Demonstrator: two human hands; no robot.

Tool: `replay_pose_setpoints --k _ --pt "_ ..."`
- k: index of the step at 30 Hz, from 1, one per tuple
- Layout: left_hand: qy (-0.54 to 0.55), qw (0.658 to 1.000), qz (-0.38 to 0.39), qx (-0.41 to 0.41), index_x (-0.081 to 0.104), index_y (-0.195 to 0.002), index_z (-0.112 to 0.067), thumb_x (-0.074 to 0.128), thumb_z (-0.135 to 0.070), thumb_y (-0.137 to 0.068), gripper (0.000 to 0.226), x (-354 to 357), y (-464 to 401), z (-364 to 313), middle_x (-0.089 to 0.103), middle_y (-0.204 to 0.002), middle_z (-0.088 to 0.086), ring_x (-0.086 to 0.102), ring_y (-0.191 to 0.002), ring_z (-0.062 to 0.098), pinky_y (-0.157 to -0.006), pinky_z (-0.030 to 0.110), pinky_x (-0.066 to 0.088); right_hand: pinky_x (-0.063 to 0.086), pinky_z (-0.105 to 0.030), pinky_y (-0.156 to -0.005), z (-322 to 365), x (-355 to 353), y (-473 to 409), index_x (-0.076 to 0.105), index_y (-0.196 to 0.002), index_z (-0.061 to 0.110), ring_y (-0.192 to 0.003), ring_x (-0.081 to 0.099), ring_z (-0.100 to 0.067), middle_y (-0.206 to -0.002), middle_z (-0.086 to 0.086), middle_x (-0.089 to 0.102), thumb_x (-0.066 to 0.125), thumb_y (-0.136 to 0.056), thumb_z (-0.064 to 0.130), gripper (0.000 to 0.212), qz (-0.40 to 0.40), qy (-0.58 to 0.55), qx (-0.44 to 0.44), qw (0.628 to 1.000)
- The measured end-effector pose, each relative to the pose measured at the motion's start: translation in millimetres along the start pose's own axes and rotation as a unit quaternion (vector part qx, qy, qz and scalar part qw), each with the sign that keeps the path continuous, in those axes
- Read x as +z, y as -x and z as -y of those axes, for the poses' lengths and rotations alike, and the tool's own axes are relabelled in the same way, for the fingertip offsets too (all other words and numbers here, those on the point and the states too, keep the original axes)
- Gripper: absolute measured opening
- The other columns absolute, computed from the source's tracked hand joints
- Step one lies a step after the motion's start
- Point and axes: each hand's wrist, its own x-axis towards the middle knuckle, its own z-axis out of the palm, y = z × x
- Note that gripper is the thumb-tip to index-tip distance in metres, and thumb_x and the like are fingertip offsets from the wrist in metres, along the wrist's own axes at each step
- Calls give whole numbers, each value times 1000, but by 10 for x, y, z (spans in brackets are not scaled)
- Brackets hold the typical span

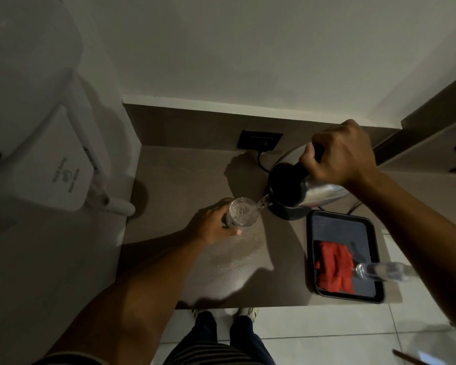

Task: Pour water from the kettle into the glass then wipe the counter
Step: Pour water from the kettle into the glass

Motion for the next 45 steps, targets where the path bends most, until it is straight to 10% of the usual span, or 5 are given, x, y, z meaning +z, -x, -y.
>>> replay_pose_setpoints --k 45 --pt "-1 1000 5 -5 37 -144 -37 77 -64 -68 90 50 -19 76 67 -127 -9 68 -95 4 -92 37 57 17 -18 -48 -37 44 48 43 -48 15 -34 21 -14 -40 2 30 36 -87 36 45 55 -58 18 997"
